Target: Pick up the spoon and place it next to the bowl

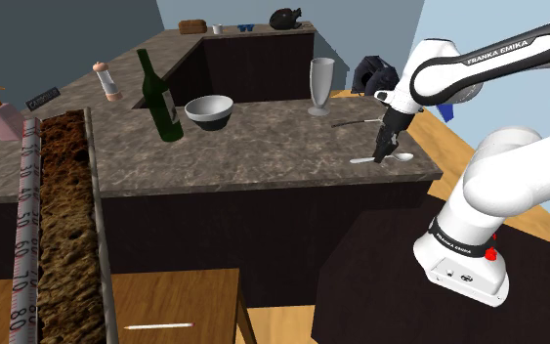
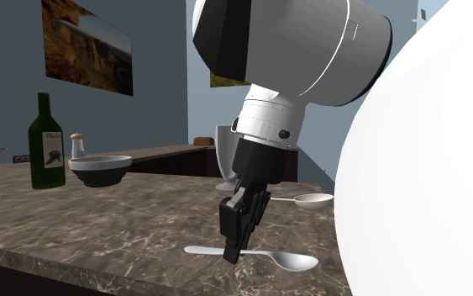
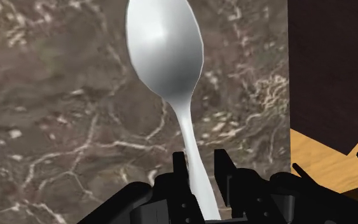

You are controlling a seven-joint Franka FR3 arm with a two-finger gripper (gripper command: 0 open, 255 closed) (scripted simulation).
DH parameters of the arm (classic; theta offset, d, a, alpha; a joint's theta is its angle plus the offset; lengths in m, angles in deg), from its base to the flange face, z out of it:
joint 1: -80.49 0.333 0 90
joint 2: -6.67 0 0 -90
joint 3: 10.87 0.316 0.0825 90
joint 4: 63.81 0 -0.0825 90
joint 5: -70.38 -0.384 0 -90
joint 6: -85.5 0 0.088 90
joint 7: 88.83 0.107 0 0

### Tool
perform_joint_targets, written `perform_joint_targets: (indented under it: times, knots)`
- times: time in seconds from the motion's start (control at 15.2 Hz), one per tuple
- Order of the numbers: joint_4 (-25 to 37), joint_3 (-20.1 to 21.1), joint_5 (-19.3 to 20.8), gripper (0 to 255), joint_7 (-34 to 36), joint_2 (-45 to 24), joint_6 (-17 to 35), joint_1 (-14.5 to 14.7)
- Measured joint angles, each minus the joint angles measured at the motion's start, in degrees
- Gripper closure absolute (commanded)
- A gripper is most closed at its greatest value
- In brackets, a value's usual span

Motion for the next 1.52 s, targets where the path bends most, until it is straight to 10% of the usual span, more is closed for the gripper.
perform_joint_targets:
  times: [1.52]
  knots:
    - [8.36,6.13,-3.71,255,2.99,8.04,-15.82,0.48]
